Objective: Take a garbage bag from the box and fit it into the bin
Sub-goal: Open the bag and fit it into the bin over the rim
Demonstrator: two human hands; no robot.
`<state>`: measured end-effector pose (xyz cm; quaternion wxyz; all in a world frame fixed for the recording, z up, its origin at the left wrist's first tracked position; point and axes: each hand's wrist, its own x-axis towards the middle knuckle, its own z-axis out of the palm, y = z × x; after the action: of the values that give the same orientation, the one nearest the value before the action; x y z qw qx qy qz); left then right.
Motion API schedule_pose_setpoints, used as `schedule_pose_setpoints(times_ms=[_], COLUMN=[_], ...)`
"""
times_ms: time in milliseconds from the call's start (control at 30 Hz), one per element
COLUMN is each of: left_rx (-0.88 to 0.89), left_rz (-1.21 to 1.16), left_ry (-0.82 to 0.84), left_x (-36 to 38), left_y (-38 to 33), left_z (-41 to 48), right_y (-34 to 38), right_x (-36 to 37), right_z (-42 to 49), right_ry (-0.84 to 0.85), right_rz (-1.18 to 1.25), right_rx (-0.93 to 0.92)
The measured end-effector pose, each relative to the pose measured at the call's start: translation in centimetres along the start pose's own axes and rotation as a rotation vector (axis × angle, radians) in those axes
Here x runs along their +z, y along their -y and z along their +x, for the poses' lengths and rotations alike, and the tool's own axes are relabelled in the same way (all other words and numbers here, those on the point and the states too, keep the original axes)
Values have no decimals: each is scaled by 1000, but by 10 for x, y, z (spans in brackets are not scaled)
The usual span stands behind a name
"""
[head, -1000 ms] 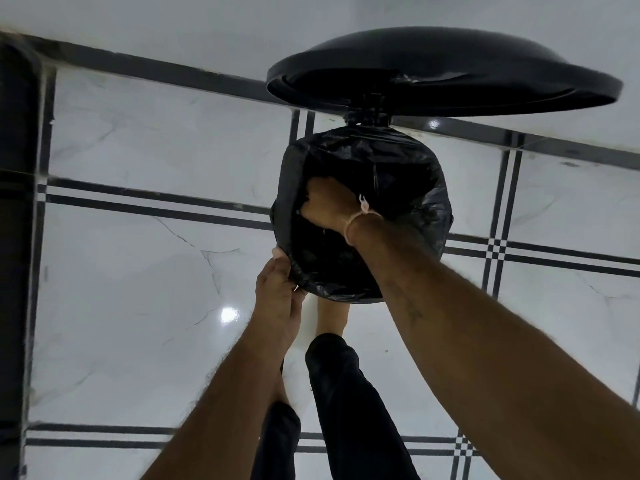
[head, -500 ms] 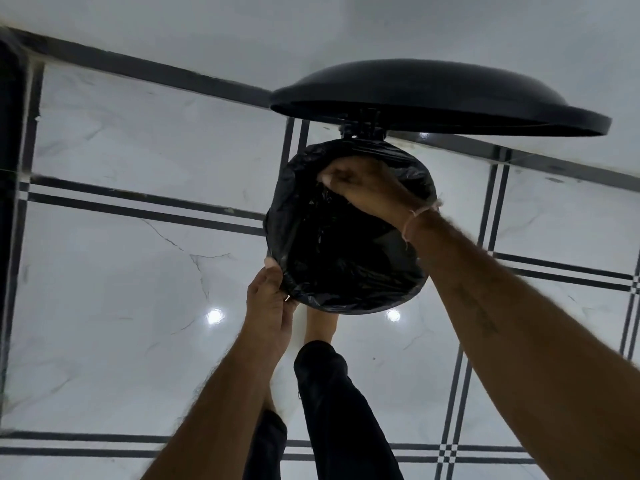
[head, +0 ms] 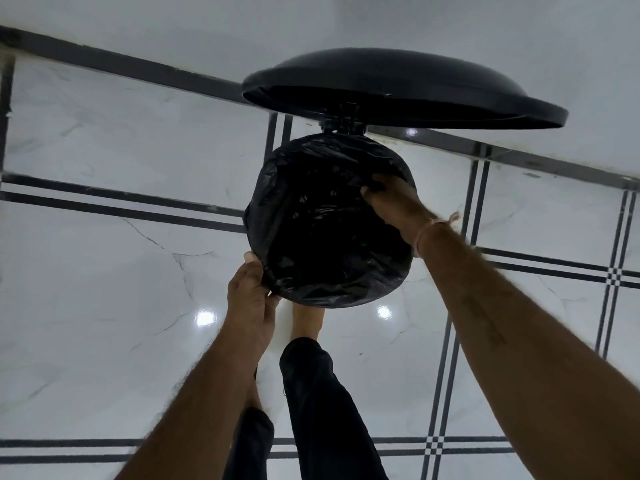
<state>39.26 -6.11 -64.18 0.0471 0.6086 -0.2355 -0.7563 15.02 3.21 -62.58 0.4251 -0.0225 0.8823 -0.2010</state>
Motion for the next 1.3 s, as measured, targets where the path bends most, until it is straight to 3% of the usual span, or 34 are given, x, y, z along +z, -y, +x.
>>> schedule_pose_setpoints(times_ms=[67, 167, 233, 367, 467, 633, 767, 900, 1067, 1167, 1233, 1300], left_rx=[-3, -1, 2, 12, 22, 15, -7, -21, -9, 1, -47, -141], left_rz=[-1, 20, 30, 26, 33, 40, 33, 16, 12, -4, -71, -170], left_ry=[-10, -25, -25, -15, -15, -28, -42, -42, -9, -8, -29, -34], left_x=[2, 3, 3, 4, 5, 4, 6, 7, 7, 4, 4, 8], left_y=[0, -1, -2, -1, 0, 0, -1, -3, -1, 0, 2, 6], left_z=[0, -2, -2, -5, -3, -2, -2, -2, -3, -7, -13, -23], right_y=[-1, -11, -26, -57, -62, -57, -65, -74, -95, -94, -92, -88], right_x=[3, 23, 37, 38, 38, 50, 48, 49, 56, 66, 78, 93], right_z=[-7, -33, -48, -45, -41, -61, -67, -77, -89, -105, -124, -143], right_ry=[-2, -7, 59, 187, 184, 72, 139, -128, -132, -386, -583, -660], right_rz=[-102, -265, -519, -1094, -1227, -1094, -1114, -863, -774, -478, -167, 218], right_rx=[-59, -287, -387, -402, -413, -549, -430, -583, -589, -500, -375, -195])
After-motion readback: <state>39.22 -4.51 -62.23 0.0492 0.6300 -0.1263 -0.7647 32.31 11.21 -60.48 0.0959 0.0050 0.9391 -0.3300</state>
